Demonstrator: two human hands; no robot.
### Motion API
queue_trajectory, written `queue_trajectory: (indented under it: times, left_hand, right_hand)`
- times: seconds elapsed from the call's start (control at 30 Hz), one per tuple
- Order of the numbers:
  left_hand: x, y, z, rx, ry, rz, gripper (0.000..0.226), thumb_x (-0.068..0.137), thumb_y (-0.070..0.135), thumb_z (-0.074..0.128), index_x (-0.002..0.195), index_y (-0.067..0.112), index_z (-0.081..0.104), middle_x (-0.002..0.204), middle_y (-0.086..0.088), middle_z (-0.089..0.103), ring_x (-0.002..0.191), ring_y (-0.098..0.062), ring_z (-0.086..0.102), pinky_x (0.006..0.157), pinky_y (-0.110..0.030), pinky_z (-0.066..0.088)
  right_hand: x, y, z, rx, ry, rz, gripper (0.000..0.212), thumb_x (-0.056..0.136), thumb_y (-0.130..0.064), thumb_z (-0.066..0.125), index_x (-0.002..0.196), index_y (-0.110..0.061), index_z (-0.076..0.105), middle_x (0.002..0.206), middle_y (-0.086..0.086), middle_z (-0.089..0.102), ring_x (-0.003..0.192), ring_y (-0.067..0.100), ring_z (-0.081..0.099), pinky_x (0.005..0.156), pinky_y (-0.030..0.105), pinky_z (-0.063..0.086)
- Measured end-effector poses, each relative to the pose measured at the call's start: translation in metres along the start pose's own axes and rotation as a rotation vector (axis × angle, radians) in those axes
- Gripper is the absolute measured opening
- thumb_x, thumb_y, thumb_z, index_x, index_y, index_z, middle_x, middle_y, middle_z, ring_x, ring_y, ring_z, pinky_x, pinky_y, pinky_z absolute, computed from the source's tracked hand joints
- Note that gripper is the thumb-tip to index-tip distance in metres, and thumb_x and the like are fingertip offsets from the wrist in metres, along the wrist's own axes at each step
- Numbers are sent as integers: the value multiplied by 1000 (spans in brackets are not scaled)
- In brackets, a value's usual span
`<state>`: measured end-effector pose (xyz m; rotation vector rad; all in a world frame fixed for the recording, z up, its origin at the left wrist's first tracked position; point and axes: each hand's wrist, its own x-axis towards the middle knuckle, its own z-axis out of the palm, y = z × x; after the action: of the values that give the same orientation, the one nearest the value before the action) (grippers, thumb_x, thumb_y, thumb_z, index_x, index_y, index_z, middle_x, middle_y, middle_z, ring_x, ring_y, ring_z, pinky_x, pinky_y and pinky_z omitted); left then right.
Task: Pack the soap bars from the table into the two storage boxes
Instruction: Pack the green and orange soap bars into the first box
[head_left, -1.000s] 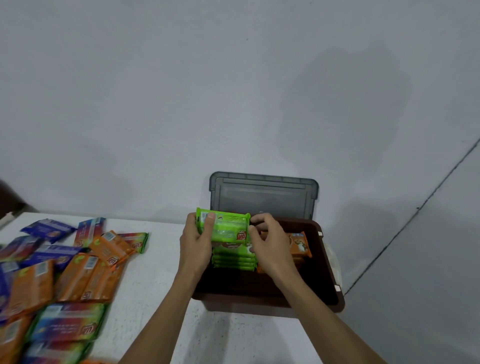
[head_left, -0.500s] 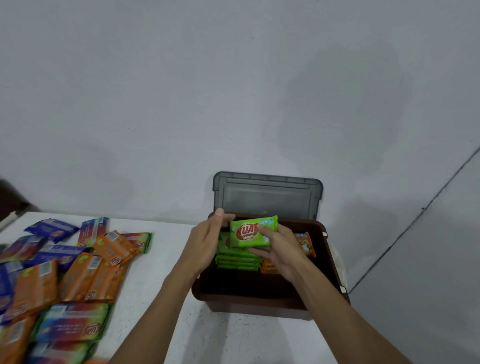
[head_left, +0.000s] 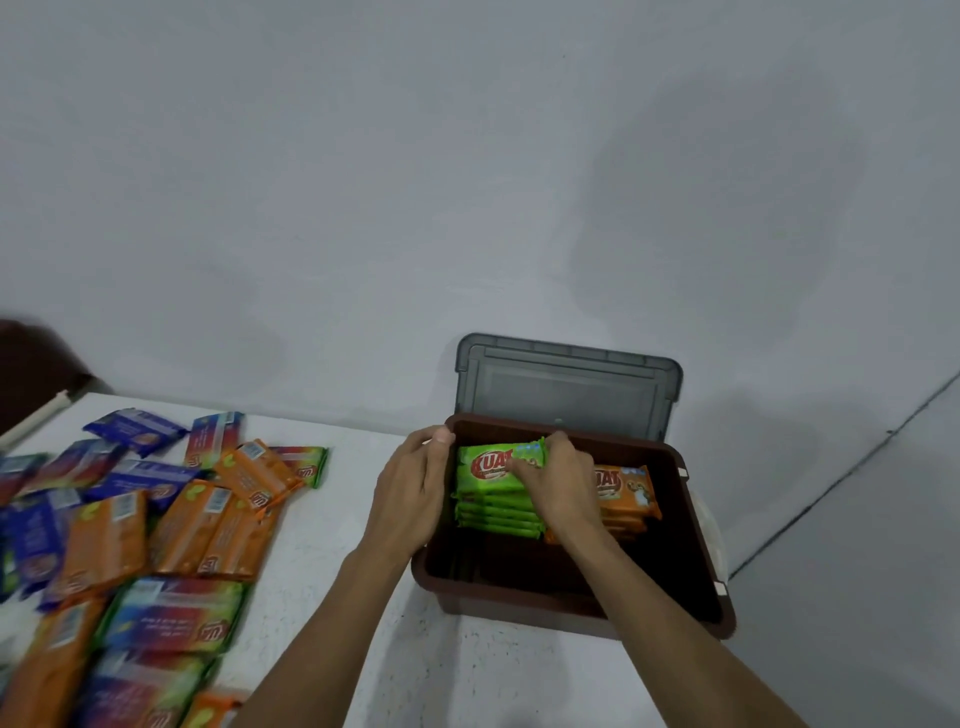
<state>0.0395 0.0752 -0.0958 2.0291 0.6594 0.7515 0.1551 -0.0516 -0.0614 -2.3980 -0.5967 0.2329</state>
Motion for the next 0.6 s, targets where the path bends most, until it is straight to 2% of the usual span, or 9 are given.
queue_trajectory:
  times: [0.07,0.23,0.3,0.37,0.47,0.6]
  left_hand:
    - [0,-2,1,-7,2,1,71,95,63,14,119,23,67,126,14,58,112,-3,53,96,-22,40]
    - [0,-1,-10,-68,-100,-24,65,97,62,17,123,26,65,131,12,59,119,-4,53,103,-23,39]
    - [1,-2,-22,-175,-208,-88,66,96,65,18,127,29,62,132,12,60,124,-3,51,110,-29,36]
    - [1,-7,-38,-230,-253,-152,73,91,73,16,124,32,66,127,12,64,122,-4,54,111,-37,37]
    - [-4,-17,-67,-236,-193,-183,73,90,74,18,109,30,73,109,12,72,103,-2,65,101,-38,46]
    - [-18,-41,-115,-192,-176,-190,64,91,63,27,108,22,73,103,12,73,92,0,67,90,-29,50]
  right_hand:
    - [-2,-1,1,-122,35,-57,50,91,-34,68,127,-6,46,103,16,67,91,32,65,60,30,42]
    - [-5,-3,6,-350,28,-126,40,97,-37,58,123,-8,50,111,15,62,101,34,63,70,35,45]
    - [-7,-6,5,-381,63,-136,41,98,-39,55,123,-8,51,113,16,60,101,34,62,70,33,43]
    - [-10,-12,4,-405,139,-160,42,98,-42,52,122,-6,54,115,17,59,102,34,60,72,34,44]
    - [-14,-29,4,-347,225,-196,38,98,-43,49,111,-10,61,109,13,62,98,30,60,70,32,41]
    - [-25,-66,19,-129,205,-276,23,96,-38,55,91,-16,61,88,4,63,83,24,59,65,32,43]
